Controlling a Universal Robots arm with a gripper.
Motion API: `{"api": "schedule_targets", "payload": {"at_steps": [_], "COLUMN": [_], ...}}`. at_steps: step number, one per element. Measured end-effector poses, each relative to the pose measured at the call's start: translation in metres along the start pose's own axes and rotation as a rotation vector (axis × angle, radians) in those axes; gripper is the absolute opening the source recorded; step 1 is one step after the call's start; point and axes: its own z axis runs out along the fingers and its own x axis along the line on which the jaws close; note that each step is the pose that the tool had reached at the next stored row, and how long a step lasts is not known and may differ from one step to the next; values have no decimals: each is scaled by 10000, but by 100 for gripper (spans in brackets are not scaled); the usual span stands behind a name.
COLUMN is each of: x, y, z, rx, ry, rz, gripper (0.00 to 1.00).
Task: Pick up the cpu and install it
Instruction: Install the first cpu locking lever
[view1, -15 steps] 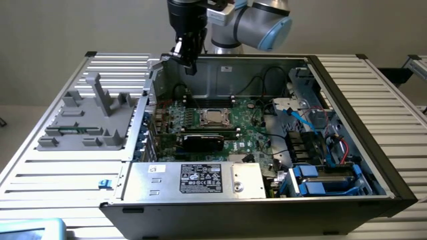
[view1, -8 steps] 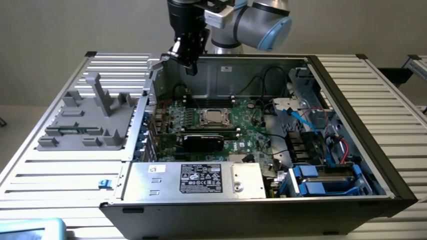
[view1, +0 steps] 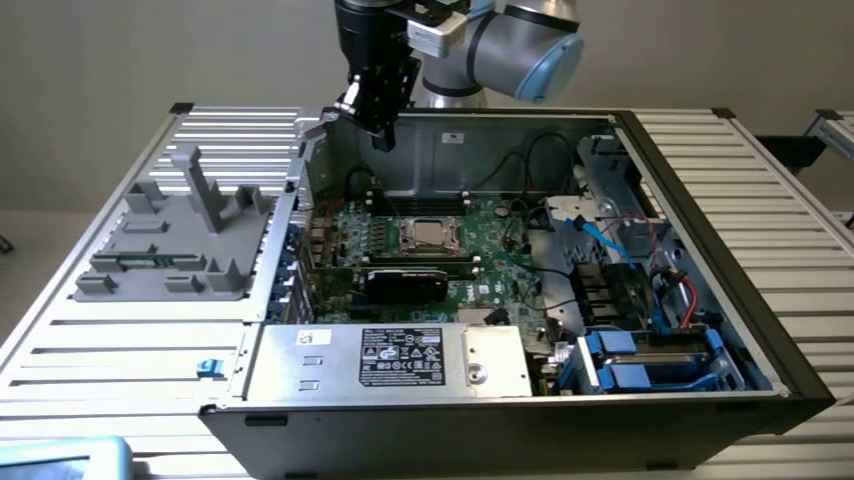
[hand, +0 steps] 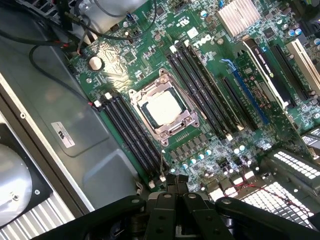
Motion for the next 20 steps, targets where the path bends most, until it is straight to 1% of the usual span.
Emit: {"api": "schedule_targets", "payload": {"at_steps": [8, 11, 14, 20], "x": [-4, -16, -18, -19], "y": [-7, -24, -24, -24], "z": [1, 3, 6, 21], "rx": [-1, -15, -45, -123], "ry": [1, 8, 22, 61], "rz": [5, 145, 532, 1515], "gripper": [11, 11, 11, 11]}}
